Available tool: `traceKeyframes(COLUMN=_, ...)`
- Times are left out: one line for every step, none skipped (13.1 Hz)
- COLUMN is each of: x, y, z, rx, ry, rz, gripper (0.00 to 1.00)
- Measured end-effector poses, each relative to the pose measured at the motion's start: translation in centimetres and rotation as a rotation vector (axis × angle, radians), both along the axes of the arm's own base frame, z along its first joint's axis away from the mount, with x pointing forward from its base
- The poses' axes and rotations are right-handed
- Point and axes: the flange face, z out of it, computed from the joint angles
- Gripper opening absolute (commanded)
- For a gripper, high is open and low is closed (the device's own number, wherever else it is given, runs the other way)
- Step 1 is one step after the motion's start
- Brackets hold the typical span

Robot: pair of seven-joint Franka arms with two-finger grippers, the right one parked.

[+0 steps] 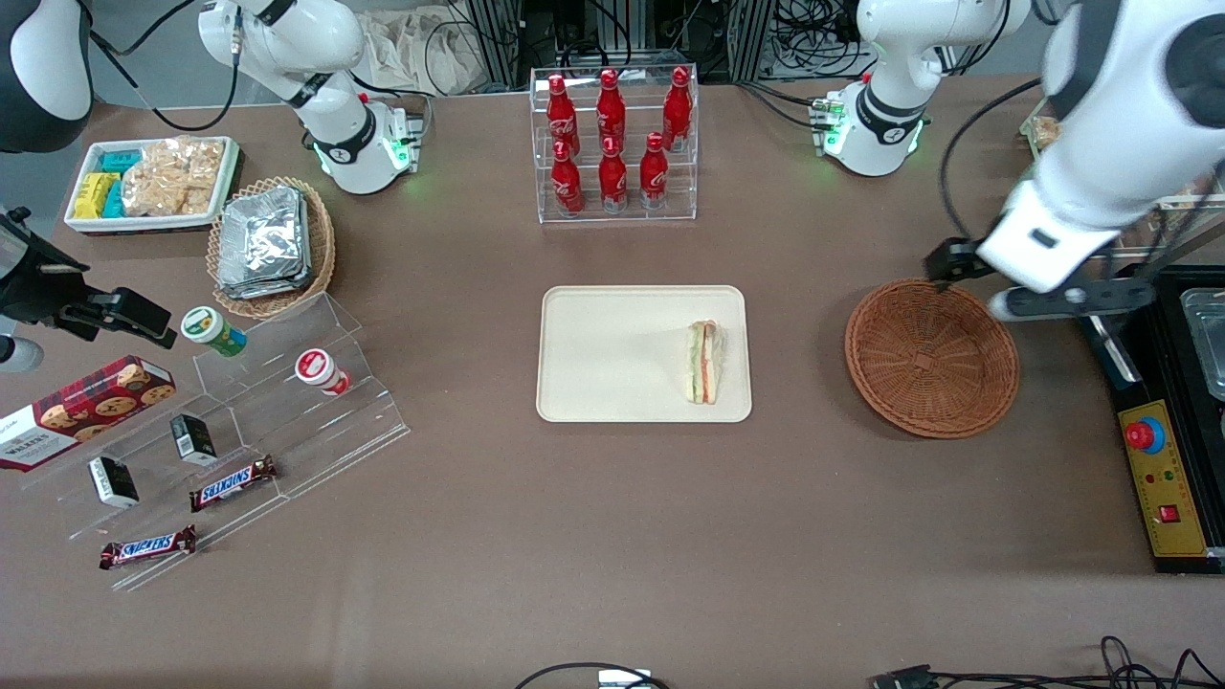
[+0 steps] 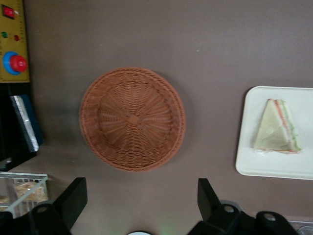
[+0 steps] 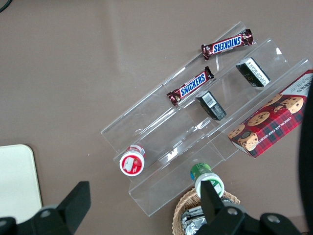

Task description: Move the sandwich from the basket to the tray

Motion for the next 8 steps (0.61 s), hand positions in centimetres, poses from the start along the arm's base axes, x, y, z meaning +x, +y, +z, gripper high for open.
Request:
traceKeyframes(x=-0.3, y=2.3, z=0.5, rx=-0.015, ry=-0.004, rz=0.002, gripper=1.00)
traceKeyframes(x=-0.6, y=4.3, z=1.0, rx=-0.036, ry=-0.008, rz=0.001, gripper=1.00)
traceKeyframes(x=-0.7, y=6.1, z=1.3, rx=-0.064, ry=-0.012, rz=0.005, gripper=1.00)
traceKeyframes(x=-0.7, y=7.3, z=1.4, rx=-0.085, ry=-0.015, rz=0.013, gripper=1.00)
traceKeyframes(x=-0.7, y=8.0, z=1.4, rx=-0.091, ry=-0.018, rz=0.018, gripper=1.00)
traceKeyframes(x=-0.6, y=8.1, z=1.5, rx=-0.092, ry=-0.020, rz=0.019, gripper=1.00)
traceKeyframes(x=-0.6, y=7.9, z=1.6, rx=-0.092, ry=-0.023, rz=0.016, gripper=1.00)
traceKeyframes(x=-0.6, y=7.8, z=1.7, rx=-0.091, ry=-0.024, rz=0.014, gripper=1.00)
